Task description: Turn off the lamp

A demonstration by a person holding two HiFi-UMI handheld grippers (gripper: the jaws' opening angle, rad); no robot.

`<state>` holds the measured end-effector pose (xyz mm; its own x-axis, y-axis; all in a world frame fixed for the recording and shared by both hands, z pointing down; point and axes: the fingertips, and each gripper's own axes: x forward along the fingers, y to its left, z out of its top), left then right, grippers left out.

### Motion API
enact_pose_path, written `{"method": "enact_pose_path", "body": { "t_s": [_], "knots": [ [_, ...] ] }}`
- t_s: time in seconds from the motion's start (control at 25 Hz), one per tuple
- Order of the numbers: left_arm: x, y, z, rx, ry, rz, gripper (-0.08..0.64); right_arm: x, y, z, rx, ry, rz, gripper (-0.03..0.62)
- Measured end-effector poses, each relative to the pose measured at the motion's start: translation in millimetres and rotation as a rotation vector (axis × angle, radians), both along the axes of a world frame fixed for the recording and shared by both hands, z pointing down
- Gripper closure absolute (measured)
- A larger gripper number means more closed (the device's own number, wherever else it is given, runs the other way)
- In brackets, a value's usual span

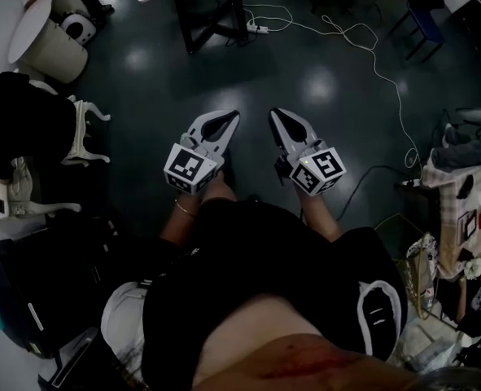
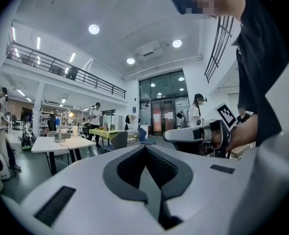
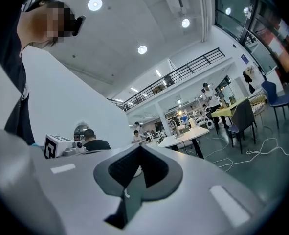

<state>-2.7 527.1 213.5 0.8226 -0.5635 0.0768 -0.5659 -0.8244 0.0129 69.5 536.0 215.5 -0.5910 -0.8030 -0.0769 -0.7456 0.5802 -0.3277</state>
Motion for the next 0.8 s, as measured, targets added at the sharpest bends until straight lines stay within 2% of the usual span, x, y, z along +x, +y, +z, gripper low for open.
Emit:
{"method": "enact_pose_path", "body": {
  "t_s": [0.52, 0.8],
  "knots": [
    [-3, -70, 7, -0.018, 0.016, 0.001, 0.554, -8, -68, 3, -0.017, 0.015, -0.026, 0.592],
    [5, -112, 20, -0.014, 0.019, 0.033, 0.554, -2, -105, 5, -0.014, 0.03, 0.009, 0.592]
  ]
}}
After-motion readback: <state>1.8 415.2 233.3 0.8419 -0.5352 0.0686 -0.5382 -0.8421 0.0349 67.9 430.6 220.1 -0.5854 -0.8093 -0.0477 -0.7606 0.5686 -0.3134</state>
